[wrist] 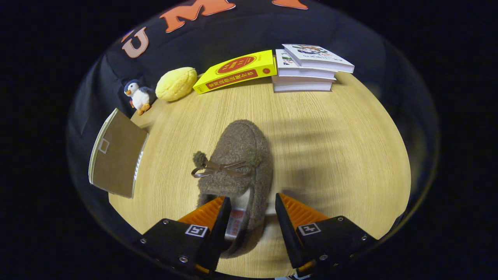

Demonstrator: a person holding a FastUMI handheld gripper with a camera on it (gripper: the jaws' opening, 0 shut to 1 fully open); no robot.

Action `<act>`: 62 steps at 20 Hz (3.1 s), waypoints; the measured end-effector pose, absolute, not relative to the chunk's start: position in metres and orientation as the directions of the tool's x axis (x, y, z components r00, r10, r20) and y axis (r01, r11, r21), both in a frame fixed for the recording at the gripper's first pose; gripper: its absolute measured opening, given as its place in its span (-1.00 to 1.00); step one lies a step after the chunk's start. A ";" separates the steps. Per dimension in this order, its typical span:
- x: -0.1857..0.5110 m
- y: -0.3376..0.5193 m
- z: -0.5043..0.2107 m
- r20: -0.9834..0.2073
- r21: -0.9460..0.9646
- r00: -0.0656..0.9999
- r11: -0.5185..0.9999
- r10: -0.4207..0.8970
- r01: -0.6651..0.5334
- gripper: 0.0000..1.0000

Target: Open the storage box then place both shoes into the box .Put the left shoe in first, then the right shoe, with the right side of both shoes facing outward in a uniform manner.

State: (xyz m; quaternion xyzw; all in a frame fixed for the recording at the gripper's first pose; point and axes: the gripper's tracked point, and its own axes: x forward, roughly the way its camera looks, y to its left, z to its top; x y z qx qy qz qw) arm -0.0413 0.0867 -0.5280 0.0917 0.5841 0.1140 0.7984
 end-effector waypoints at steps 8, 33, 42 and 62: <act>-0.028 0.094 -0.547 -0.895 0.323 0.322 0.946 0.307 -0.006 -0.31; -0.007 0.301 -0.339 -0.816 0.397 0.436 0.916 0.379 -0.054 -0.89; -0.010 0.412 -0.294 -0.778 0.463 0.417 0.878 0.470 -0.125 -0.89; -0.028 0.512 -0.342 -0.815 0.484 0.292 0.865 0.501 -0.133 -0.61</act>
